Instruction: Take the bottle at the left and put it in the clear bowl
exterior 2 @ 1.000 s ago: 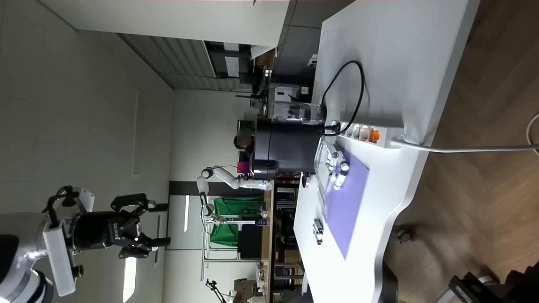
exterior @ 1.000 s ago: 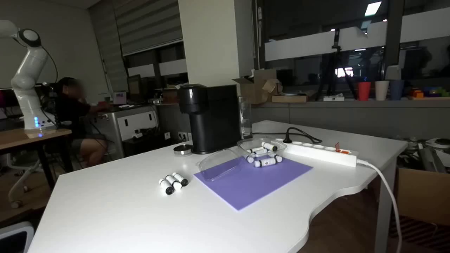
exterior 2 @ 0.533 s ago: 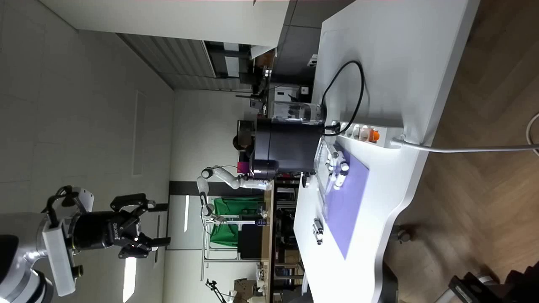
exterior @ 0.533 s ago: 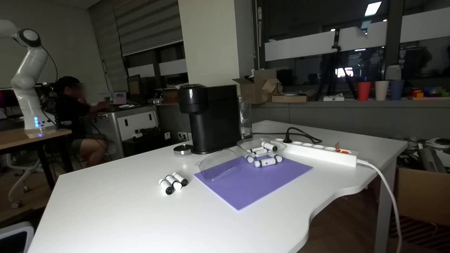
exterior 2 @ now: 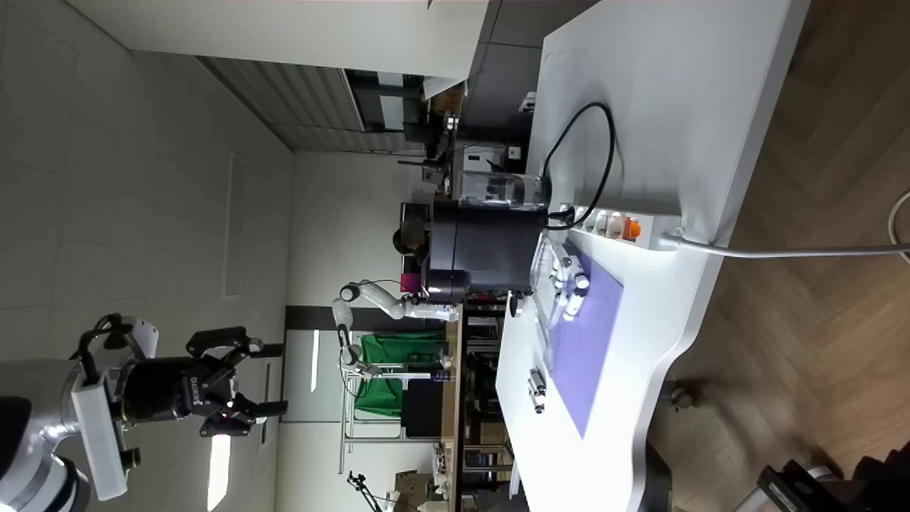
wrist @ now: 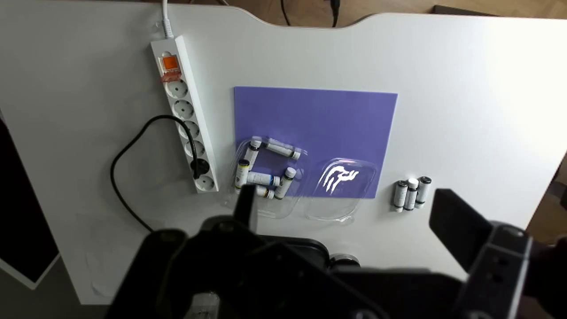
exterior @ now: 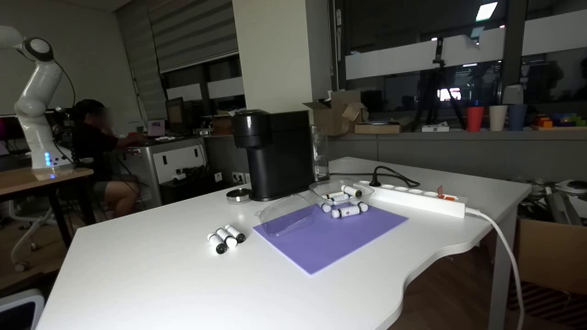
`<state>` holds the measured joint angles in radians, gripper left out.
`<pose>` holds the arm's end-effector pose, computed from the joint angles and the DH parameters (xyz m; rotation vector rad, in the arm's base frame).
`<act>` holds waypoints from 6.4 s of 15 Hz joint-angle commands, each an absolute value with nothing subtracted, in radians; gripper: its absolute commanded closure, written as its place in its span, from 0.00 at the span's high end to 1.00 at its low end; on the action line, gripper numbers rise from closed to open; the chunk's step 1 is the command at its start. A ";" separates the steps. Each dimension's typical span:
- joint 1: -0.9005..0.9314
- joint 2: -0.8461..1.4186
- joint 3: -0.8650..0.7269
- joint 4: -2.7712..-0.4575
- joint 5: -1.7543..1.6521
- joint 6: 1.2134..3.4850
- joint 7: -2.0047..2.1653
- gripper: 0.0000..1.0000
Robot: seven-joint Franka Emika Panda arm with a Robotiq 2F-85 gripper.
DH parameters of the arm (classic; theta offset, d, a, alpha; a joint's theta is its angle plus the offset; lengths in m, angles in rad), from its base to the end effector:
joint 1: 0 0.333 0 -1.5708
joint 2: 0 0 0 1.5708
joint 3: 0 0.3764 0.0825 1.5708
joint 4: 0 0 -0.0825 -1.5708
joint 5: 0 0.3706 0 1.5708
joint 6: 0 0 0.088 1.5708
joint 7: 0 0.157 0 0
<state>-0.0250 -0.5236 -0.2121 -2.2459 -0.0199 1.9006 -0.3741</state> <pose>0.3647 -0.1069 0.5816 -3.0844 -0.2483 -0.2889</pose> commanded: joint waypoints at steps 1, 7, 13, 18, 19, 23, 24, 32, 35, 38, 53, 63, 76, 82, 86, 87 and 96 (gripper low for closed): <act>-0.034 -0.522 -0.205 -2.244 -0.015 1.898 -0.378 1.00; -0.034 -0.522 -0.205 -2.244 -0.015 1.899 -0.378 1.00; -0.034 -0.522 -0.205 -2.244 -0.015 1.899 -0.378 1.00; -0.034 -0.522 -0.205 -2.244 -0.015 1.899 -0.378 1.00; -0.034 -0.522 -0.205 -2.244 -0.015 1.899 -0.378 1.00; -0.034 -0.522 -0.205 -2.244 -0.015 1.899 -0.378 1.00; -0.034 -0.522 -0.205 -2.244 -0.015 1.899 -0.378 1.00; -0.034 -0.522 -0.205 -2.244 -0.015 1.899 -0.378 1.00; -0.031 -0.505 -0.207 -2.240 -0.008 1.917 -0.377 1.00; -0.010 -0.434 -0.207 -2.239 0.029 2.035 -0.387 1.00; 0.114 0.113 0.096 -2.165 -0.022 2.435 -0.151 1.00; 0.127 0.174 0.109 -2.112 -0.038 2.419 -0.120 1.00; 0.110 0.499 0.114 -1.817 0.041 2.519 -0.054 1.00; 0.161 0.652 0.123 -1.664 0.083 2.486 0.025 1.00; 0.179 0.730 0.132 -1.599 0.102 2.468 0.074 1.00; 0.180 0.748 0.137 -1.585 0.110 2.465 0.073 1.00; 0.209 0.872 0.167 -1.500 0.124 2.492 0.059 1.00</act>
